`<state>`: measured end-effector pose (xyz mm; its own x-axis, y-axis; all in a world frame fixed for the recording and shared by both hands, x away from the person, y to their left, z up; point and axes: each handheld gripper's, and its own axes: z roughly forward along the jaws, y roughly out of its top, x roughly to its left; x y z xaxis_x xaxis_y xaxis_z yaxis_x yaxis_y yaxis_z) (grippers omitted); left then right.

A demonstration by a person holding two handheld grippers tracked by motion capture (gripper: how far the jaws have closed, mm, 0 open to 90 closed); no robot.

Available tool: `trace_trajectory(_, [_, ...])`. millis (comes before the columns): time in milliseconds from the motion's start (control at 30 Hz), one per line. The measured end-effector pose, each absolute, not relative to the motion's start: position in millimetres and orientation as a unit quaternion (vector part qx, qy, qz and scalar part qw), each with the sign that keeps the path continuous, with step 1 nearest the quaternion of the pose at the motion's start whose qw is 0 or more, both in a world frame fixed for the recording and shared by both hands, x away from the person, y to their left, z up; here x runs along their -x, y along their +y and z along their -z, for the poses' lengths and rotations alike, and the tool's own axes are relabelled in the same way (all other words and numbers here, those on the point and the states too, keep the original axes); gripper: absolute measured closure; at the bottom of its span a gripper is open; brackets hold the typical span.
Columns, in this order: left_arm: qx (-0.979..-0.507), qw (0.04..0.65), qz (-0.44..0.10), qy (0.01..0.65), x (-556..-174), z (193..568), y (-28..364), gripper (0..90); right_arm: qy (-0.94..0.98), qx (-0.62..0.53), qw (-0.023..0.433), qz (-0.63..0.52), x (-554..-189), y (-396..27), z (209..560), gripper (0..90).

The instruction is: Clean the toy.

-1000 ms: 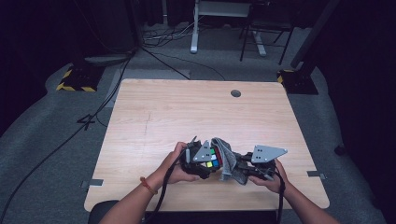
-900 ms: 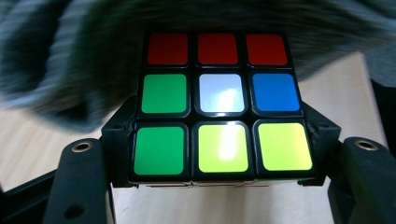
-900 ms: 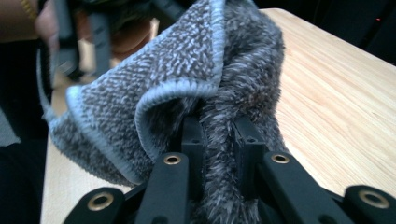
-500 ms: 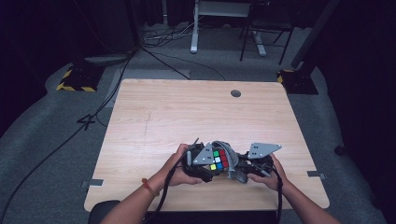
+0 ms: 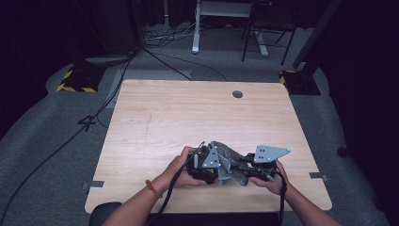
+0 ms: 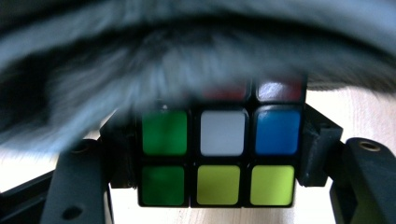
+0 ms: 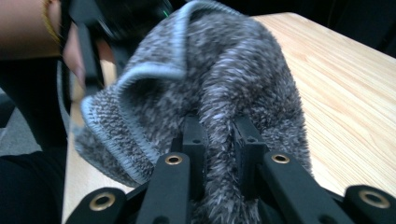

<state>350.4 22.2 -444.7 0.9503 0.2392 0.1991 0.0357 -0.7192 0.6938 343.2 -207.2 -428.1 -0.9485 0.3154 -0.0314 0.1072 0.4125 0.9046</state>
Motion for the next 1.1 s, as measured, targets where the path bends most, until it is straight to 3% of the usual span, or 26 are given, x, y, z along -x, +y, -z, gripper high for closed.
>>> trace_trajectory(67, [-0.919,0.355,-0.156,0.069,-348.5,447.3,18.7,32.7,0.841,-0.119,0.107,-0.517,-340.5,-201.9,427.4,78.7])
trace_trajectory(433, [-0.906,0.391,-0.146,0.077,-349.3,436.3,31.4,33.1,0.851,-0.168,0.133,-0.479,-359.5,-216.3,440.0,78.5])
trace_trajectory(833, [-0.884,0.442,-0.133,0.070,-347.9,424.8,41.5,33.0,0.852,-0.170,0.066,-0.490,-364.7,-213.1,455.5,78.7])
trace_trajectory(1100, [-0.896,0.413,-0.141,0.078,-350.3,432.0,38.9,32.5,0.835,-0.174,0.070,-0.518,-361.9,-219.1,447.7,78.9])
